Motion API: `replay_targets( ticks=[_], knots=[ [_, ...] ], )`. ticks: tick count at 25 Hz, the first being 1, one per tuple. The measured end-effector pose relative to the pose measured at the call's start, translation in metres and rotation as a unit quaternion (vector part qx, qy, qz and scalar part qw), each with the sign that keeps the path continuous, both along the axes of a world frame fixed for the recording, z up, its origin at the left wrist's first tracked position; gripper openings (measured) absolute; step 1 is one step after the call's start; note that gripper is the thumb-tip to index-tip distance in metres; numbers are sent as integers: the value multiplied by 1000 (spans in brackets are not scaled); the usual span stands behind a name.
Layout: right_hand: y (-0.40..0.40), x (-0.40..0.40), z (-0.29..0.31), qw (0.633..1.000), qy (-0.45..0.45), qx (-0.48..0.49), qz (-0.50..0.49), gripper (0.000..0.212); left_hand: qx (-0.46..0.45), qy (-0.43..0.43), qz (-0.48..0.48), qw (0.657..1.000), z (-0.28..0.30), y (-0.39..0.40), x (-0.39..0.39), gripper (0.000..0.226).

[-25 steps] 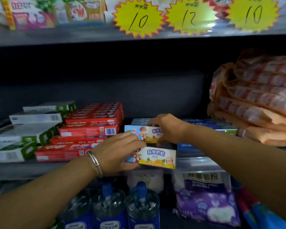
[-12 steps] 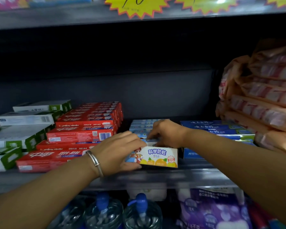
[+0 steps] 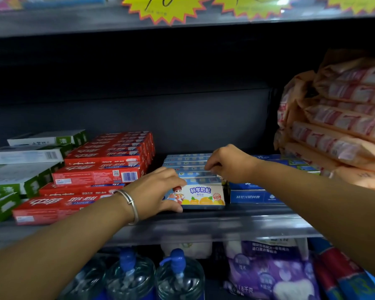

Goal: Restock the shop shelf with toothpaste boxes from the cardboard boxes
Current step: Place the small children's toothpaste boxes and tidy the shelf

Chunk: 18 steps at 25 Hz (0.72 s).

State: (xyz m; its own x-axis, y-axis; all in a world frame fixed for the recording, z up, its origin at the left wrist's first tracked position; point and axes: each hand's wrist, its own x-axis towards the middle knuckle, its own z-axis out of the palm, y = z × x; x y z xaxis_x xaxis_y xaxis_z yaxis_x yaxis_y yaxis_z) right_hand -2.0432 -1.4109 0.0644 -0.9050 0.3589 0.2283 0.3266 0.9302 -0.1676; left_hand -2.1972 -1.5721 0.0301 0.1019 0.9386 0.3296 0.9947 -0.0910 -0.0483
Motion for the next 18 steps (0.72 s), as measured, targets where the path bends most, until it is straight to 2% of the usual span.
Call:
replay_targets(
  ticks=[5, 10, 18],
  knots=[
    [-2, 10, 1, 1000, 1, 0, 0, 27, -67, 5, 44, 997, -4, 1, 2, 60],
    [3, 39, 5, 1000, -4, -3, -17, 29, -48, 14, 48, 998, 4, 5, 23, 42],
    [27, 106, 17, 997, -35, 12, -71, 32, 2, 7, 57, 998, 10, 56, 95, 49]
  ],
)
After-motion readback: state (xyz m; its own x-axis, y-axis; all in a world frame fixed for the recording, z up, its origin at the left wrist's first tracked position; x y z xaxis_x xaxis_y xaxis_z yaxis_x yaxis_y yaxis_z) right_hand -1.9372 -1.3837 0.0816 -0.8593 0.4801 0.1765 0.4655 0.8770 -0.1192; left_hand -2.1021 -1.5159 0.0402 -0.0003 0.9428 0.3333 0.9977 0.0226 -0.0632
